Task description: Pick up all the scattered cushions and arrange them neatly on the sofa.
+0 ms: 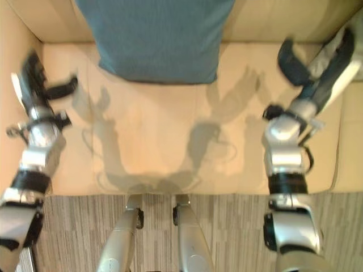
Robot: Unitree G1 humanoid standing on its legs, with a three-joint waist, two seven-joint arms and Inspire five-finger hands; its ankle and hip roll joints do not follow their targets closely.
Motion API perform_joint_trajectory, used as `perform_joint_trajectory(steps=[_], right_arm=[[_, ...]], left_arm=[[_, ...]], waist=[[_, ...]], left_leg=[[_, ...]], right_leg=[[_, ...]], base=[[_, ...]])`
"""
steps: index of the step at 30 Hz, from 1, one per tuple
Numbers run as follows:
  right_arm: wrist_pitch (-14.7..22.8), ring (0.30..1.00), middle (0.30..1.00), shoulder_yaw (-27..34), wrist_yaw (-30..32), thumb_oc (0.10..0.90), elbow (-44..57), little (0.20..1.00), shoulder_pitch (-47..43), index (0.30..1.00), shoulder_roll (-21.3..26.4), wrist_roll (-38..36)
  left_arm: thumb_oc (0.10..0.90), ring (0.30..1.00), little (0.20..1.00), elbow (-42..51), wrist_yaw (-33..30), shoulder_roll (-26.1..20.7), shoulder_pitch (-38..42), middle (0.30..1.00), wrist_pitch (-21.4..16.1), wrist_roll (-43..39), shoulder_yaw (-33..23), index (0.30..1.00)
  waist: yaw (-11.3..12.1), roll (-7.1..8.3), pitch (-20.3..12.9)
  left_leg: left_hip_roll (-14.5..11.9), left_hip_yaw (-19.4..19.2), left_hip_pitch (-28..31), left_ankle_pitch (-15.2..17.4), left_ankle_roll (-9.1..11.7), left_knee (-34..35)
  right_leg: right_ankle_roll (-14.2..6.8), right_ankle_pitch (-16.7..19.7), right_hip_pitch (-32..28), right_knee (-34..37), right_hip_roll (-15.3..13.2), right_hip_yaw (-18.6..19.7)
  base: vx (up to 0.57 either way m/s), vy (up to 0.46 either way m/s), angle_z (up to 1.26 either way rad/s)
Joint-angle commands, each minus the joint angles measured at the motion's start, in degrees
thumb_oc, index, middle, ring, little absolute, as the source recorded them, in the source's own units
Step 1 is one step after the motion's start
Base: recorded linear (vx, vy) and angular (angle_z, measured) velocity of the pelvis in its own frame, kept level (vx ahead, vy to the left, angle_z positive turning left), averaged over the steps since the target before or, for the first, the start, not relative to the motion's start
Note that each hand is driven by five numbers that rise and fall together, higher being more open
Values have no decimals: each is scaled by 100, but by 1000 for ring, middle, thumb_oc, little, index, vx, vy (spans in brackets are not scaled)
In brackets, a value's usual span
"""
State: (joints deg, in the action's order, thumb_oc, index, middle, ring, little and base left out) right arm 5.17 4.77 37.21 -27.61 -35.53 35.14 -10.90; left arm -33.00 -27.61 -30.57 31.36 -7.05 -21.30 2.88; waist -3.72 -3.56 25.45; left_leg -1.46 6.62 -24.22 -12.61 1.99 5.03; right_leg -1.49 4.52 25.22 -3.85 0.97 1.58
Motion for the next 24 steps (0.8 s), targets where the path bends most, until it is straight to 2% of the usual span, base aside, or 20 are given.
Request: perform_joint_trajectory(steps=[1,3,8,11,15,19,21,22,23,24], right_arm=[[525,900,900,265,-565,800,6,900,1397,900,-133,300],[445,900,900,306,-872,800,-242,900,1840,900,-231,264],[369,900,900,280,-1272,800,-1377,900,2529,900,-774,40],[329,900,900,163,-1476,800,-1923,900,2768,900,-1068,-132],[215,900,900,-322,-1690,800,-2729,900,2867,900,-1182,262],[87,900,900,-474,-1826,800,-3259,900,2934,900,-1298,357],[3,900,900,-416,-1829,800,-3710,900,3019,900,-1527,147],[-45,900,900,-431,-1860,800,-3904,900,3069,900,-1609,105],[-77,900,900,-462,-1902,800,-4064,900,3108,900,-1690,101],[-76,900,900,-462,-1902,800,-4065,900,3105,900,-1691,101]], left_arm=[[800,900,900,-902,281,459,-1191,900,-225,311,-415,900],[800,900,900,-1363,565,743,-1673,900,-197,41,-620,900],[800,900,900,-2437,864,1183,-2324,900,27,482,-523,900],[800,900,900,-2974,1086,1481,-2490,900,127,420,-401,900],[800,900,900,-3636,1345,1793,-2662,900,272,915,-71,900],[800,900,900,-3933,1430,1984,-2703,900,376,1023,-9,900],[800,900,900,-4077,1393,2101,-2608,900,456,1186,140,900],[800,900,900,-4157,1346,2124,-2610,900,496,1331,164,900],[800,900,900,-4239,1299,2134,-2632,900,543,1478,167,900],[800,900,900,-4239,1299,2132,-2630,900,543,1478,166,900]], waist=[[-5,258,-1449],[-29,252,-1512],[-58,194,-1792],[-59,188,-1904],[-13,213,-2046],[16,258,-2098],[-80,355,-2071],[-116,435,-2060],[-124,496,-2066],[-128,494,-2080]], left_leg=[[-124,-242,587,1002,195,-3],[-123,-241,866,1082,149,-33],[-182,-247,1446,1166,95,-74],[-245,-222,1705,1178,104,-85],[-358,-221,1966,1102,162,-64],[-432,-195,1972,965,219,-133],[-459,-690,1727,1029,179,-599],[-449,-1013,1716,1284,103,-910],[-370,-1167,1720,1566,31,-1257],[-370,-1163,1695,1559,31,-1263]], right_leg=[[-369,-729,-738,198,-317,-86],[-352,-822,-996,130,-304,-91],[-350,-878,-1525,70,-283,-151],[-290,-987,-1798,37,-211,-135],[-208,-1121,-2137,38,-124,-224],[-136,-1226,-2342,64,-79,-332],[-63,-1261,-2388,95,-118,-494],[-37,-1245,-2381,67,-170,-567],[-27,-1209,-2336,38,-219,-625],[-27,-1199,-2317,42,-219,-629]], base=[[89,-26,-8],[83,-23,-7],[37,-35,3],[6,-79,8],[-44,-119,14],[-135,-121,9],[-309,-126,26],[-290,-112,42],[-208,-83,40],[-100,-34,50]])
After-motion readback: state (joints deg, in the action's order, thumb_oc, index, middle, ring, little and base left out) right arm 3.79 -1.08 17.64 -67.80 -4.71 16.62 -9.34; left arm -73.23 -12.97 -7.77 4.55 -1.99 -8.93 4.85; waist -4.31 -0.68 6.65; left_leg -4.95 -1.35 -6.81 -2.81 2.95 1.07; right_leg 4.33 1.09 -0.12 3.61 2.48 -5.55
